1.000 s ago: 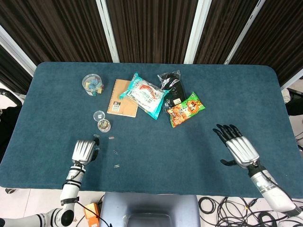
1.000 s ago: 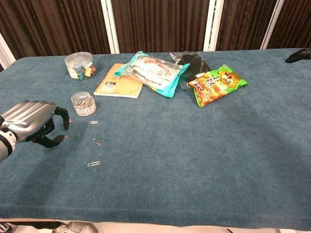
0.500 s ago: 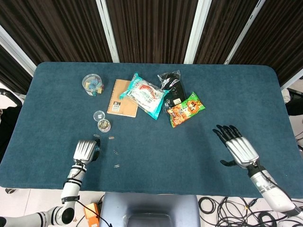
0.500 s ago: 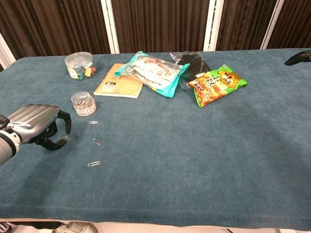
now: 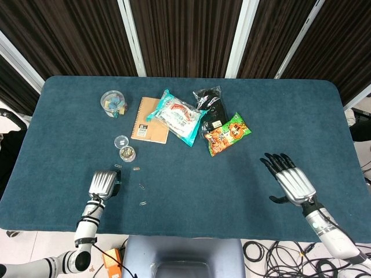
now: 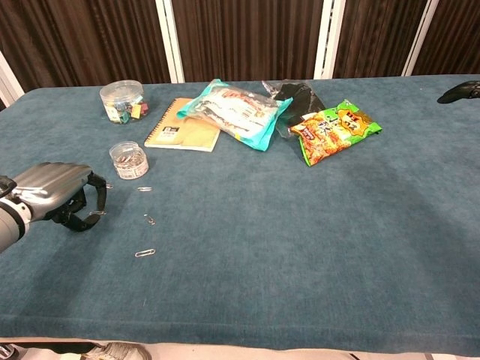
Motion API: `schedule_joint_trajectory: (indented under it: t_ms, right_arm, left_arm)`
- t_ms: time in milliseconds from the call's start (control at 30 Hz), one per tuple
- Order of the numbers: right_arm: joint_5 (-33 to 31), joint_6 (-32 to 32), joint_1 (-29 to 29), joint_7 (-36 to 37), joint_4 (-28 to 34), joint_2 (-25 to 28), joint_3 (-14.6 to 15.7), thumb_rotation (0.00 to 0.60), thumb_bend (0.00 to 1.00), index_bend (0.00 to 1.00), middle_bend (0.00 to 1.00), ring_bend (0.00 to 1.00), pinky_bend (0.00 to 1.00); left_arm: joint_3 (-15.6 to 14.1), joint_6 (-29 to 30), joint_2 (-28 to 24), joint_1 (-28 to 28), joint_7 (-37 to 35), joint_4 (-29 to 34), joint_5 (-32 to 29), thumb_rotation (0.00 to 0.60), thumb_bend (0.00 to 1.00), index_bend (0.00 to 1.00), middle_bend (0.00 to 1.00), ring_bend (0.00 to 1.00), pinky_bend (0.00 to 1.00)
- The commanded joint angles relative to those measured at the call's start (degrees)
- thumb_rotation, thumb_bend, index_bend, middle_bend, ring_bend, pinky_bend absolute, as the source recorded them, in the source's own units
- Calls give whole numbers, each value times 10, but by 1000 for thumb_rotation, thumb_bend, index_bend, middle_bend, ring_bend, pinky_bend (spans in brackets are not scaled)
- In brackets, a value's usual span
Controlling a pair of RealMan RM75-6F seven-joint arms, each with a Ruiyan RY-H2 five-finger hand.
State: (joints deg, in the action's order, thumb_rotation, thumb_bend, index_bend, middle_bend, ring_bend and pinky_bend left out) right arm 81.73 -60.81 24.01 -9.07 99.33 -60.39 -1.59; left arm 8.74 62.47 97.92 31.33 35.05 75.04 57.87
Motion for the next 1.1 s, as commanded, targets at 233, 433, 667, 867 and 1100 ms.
schedule_joint_trajectory:
  t_ms: [233, 433, 667, 867, 1100]
  right_arm:
    - [-1, 0, 1, -3, 0, -3, -1, 600, 55, 0, 0, 0, 0]
    - [-2, 1, 1, -1, -2, -3, -1, 600, 55, 0, 0, 0, 0]
    - [-2, 1, 2, 4, -4, -2, -1, 600, 55, 0, 0, 0, 0]
    - [-2, 2, 2, 6, -4, -2, -1, 600, 55, 0, 0, 0, 0]
    - [-3, 3, 2, 7, -5, 0, -1, 600, 55, 0, 0, 0, 0]
  left_arm:
    - [2, -8, -8, 9, 22, 14, -22, 600, 338, 549, 1000, 1000, 1000]
    - [0, -10, -10, 13, 29, 19, -30, 600, 338, 567, 1000, 1000, 1000]
    - [-4, -11, -12, 17, 40, 22, -41, 600, 339, 620, 1000, 1000, 1000]
    - [-6, -8, -14, 19, 41, 27, -45, 600, 336, 667, 1000, 1000, 1000]
    - [-9, -8, -21, 21, 51, 37, -55, 600, 396, 727, 1000, 1000, 1000]
